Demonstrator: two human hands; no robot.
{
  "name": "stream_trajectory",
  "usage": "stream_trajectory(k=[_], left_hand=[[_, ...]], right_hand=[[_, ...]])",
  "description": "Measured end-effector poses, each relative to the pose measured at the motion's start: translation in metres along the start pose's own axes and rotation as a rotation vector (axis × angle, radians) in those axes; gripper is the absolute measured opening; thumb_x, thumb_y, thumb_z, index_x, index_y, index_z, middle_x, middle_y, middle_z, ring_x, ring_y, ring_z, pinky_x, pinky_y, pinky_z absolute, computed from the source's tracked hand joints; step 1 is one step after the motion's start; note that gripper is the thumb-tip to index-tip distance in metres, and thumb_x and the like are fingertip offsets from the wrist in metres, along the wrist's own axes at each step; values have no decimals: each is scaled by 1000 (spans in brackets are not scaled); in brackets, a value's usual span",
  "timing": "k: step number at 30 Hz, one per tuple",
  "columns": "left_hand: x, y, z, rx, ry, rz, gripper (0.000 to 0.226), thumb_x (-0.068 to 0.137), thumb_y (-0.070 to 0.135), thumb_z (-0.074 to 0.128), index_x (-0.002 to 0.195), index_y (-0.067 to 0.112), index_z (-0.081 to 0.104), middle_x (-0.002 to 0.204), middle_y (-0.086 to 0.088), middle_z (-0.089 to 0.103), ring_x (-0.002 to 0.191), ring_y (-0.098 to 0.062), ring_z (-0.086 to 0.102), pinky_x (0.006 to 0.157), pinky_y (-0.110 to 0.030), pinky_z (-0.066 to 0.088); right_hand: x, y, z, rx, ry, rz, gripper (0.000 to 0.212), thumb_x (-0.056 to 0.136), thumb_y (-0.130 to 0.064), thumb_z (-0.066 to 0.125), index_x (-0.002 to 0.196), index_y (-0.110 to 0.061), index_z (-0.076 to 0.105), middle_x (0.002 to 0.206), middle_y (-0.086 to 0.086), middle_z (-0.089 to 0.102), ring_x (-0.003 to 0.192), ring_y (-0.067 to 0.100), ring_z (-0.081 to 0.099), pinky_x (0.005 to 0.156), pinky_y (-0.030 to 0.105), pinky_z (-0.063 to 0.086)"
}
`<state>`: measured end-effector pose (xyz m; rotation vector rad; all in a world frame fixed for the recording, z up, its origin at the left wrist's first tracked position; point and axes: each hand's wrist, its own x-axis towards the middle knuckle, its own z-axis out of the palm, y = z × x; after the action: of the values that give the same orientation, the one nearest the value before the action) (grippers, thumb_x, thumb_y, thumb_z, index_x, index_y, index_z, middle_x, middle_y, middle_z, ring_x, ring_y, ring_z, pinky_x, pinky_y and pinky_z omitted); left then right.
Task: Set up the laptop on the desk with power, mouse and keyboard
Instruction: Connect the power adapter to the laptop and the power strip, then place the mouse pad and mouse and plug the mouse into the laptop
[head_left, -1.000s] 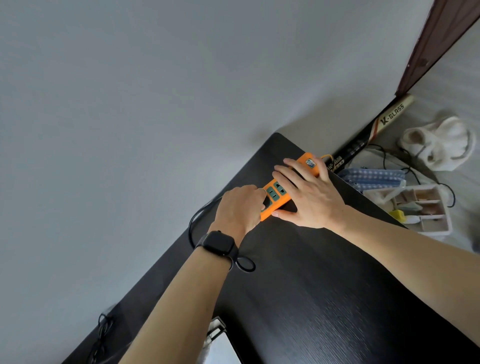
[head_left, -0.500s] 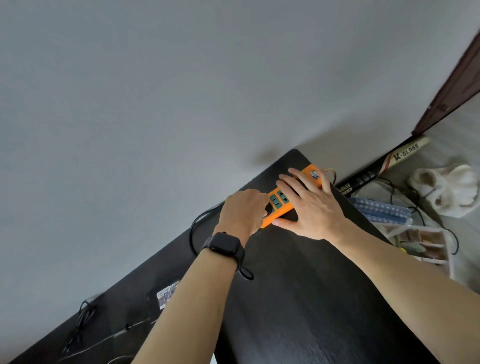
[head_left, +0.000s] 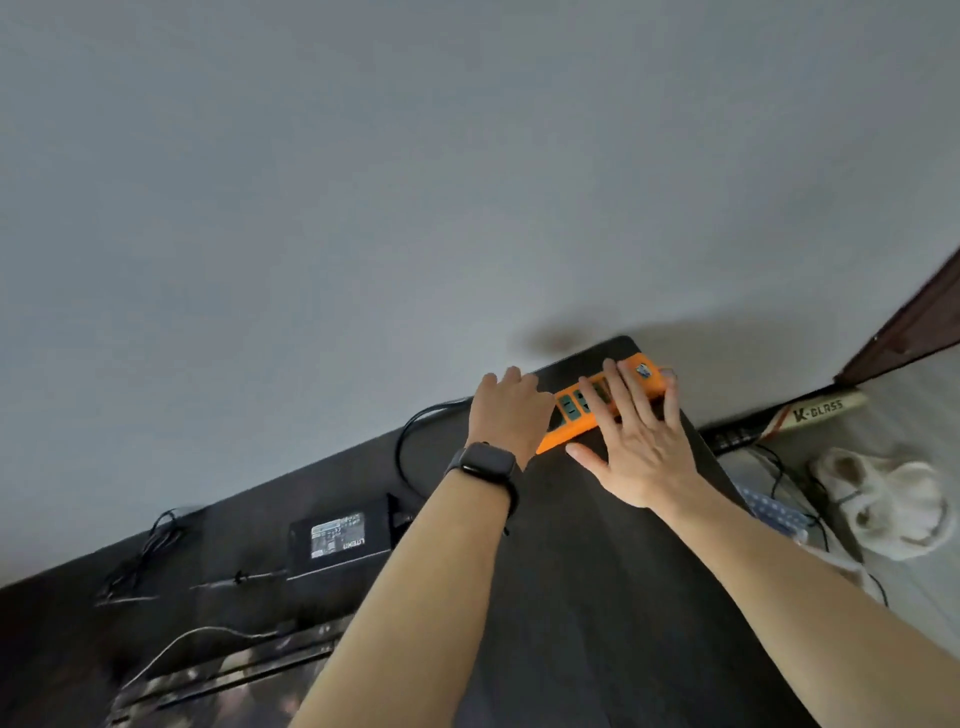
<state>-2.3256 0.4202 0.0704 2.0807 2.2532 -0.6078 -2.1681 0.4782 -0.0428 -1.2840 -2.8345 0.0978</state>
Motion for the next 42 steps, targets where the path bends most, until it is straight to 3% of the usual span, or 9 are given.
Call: stream_trajectory(k=[2, 5, 7, 11, 14, 16, 20, 32, 42], left_hand=[[-29, 0, 6, -152, 155, -39, 61, 91, 24, 59, 149, 29, 39, 141, -4, 47, 125, -26, 46, 95, -39, 40], [-103, 20, 15, -415, 316, -67, 57, 88, 24, 59, 143, 30, 47, 141, -2, 51, 122, -24, 53, 98, -40, 44], [-173, 28, 21, -578, 284, -144, 57, 89, 27, 55, 144, 36, 44, 141, 2, 49, 123, -21, 51, 99, -39, 45], [-309, 35, 51, -867, 51, -574, 60, 95, 32, 48, 152, 34, 29, 148, 7, 38, 134, -18, 39, 110, -35, 35], [-395, 46, 67, -951, -56, -750, 58, 95, 32, 48, 151, 29, 34, 148, 4, 42, 135, -21, 41, 110, -37, 36], [-448, 54, 78, -1003, -83, -826, 57, 94, 31, 50, 150, 28, 36, 149, 3, 43, 136, -22, 40, 111, -38, 37], [-550, 74, 98, -1083, -87, -991, 56, 93, 33, 49, 148, 29, 37, 143, 0, 47, 132, -24, 43, 106, -41, 40], [-909, 152, 187, -1148, 3, -1481, 50, 89, 38, 51, 137, 29, 49, 133, -2, 57, 124, -24, 52, 101, -39, 45], [-1053, 195, 221, -1213, 36, -1929, 46, 89, 38, 51, 135, 30, 52, 132, -1, 58, 121, -22, 54, 98, -37, 46]], right_hand=[[-36, -12, 0, 68, -43, 57, 82, 96, -71, 18, 162, -24, 4, 169, 16, 2, 156, 31, 0, 118, 68, 2], [-117, -29, 6, 160, -207, 109, 74, 98, -66, 11, 161, -27, 14, 168, 12, 7, 156, 30, 9, 117, 69, 15], [-172, -48, 0, 149, -284, 147, 74, 97, -68, 4, 160, -31, 18, 167, 7, 6, 155, 29, 12, 115, 69, 22], [-252, -88, -38, 61, -588, 85, 78, 97, -69, 19, 156, -37, -20, 163, 3, -31, 154, 30, -19, 120, 63, 15], [-289, -119, -66, 31, -743, -29, 81, 97, -65, 36, 160, -35, -7, 168, 5, -19, 155, 35, -10, 120, 56, 24], [-305, -146, -85, 65, -819, -112, 66, 98, -60, 38, 158, -36, 22, 169, 1, 8, 155, 28, 13, 119, 47, 31], [-354, -221, -115, 192, -788, -316, 41, 98, -51, 48, 133, -36, 62, 138, -14, 61, 130, 12, 52, 106, 32, 46], [-601, -498, -147, 227, -827, -898, 37, 96, -50, 49, 126, -36, 66, 130, -12, 67, 126, 18, 55, 102, 32, 45], [-681, -617, -136, 109, -973, -1179, 39, 92, -58, 43, 124, -43, 61, 124, -18, 65, 122, 10, 53, 95, 32, 46]])
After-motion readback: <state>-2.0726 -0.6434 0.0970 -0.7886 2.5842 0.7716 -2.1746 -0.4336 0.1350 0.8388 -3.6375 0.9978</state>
